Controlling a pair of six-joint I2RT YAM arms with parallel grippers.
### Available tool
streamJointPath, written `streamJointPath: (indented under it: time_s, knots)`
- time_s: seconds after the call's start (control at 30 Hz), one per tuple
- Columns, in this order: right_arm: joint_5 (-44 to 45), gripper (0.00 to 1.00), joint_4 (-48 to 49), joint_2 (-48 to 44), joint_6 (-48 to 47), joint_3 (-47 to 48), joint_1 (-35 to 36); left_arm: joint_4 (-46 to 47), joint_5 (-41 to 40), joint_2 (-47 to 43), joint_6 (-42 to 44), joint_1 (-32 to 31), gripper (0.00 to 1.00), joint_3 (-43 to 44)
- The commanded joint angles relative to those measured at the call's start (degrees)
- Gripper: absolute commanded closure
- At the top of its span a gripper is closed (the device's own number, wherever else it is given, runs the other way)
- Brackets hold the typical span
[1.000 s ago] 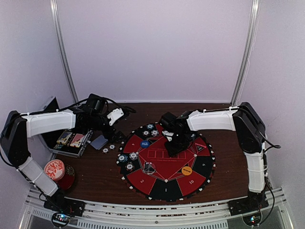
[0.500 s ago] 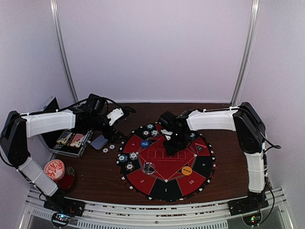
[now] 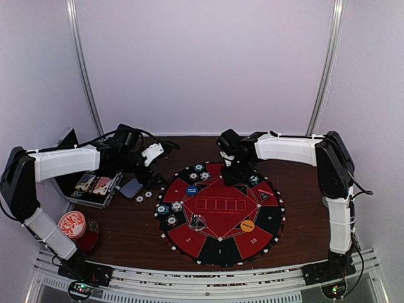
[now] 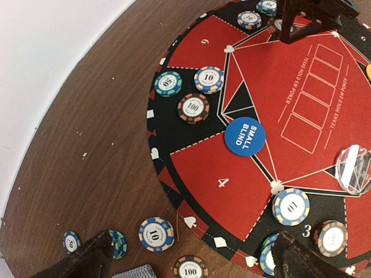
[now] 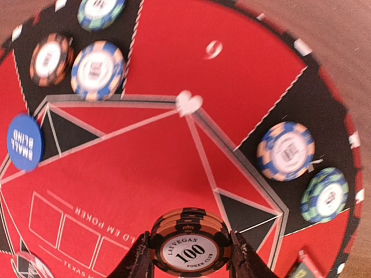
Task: Distribute texas hold em gaming equipment
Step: Move the pile of poker chips to position 7.
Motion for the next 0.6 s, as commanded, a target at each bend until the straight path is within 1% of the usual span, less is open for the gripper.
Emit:
streamJointPath:
  time_s: [0.0, 0.3, 0.57]
  knots:
    - [4.24, 0.89, 1.08, -1.13, 1.08, 4.14, -2.54, 1.99, 0.94, -1.22, -0.31, 0.33, 0.02, -0.28]
    - [5.18, 0.89, 1.71, 2.77, 0.91, 8.9, -7.91, 1.89, 0.96, -1.15, -0.2, 0.42, 0.02, -0.33]
    - [4.34, 0.89, 2.88, 5.08, 0.17, 8.29, -10.84, 1.92, 1.01, -1.12, -0.11, 0.36, 0.02, -0.33]
